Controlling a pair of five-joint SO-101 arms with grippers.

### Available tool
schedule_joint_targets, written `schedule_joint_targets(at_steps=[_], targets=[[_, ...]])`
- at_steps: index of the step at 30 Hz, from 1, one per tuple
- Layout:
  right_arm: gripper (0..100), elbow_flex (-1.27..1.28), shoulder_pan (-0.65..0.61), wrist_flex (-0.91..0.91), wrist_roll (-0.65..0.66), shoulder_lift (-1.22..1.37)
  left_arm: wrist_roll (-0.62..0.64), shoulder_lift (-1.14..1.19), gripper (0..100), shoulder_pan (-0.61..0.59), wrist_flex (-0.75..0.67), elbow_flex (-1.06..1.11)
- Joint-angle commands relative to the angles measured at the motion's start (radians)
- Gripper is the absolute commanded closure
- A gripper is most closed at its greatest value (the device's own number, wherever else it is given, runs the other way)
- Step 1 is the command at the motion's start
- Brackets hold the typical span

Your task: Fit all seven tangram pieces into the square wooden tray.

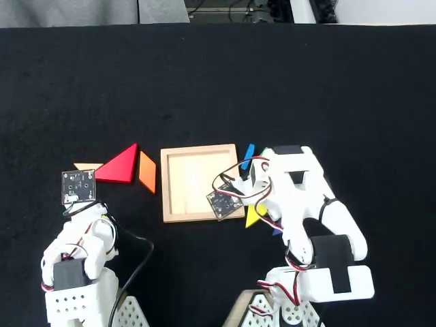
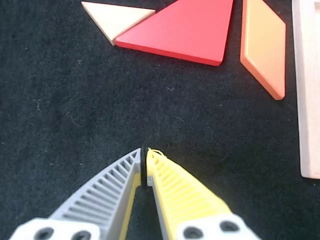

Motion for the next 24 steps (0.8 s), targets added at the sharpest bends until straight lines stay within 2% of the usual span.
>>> schedule_joint_targets(at_steps=[1,6,12,19,21,24], targets=[[72.5,0.01,-0.032,-0.028,-0.011,-0.005,0.006,-0.003,97,-0.012,-0.002,0.012],[88.5,0.021,-0.026,-0.04,-0.015,-0.005,0.006,-0.003,97,-0.012,0.0,0.012],[84.1,0.01,-0.009,-0.035,-0.068,-0.035,0.006,-0.003,97,-0.012,0.0,0.012],[81.8,0.004,-0.029,0.138,-0.117,-0.351,0.006,-0.003,97,-0.012,0.0,0.012],[81.8,0.004,-0.071,0.192,-0.212,-0.447,0.006,-0.003,97,-0.012,0.0,0.012],[81.8,-0.002,-0.15,0.186,-0.468,-0.575,0.006,-0.003,97,-0.012,0.0,0.012]])
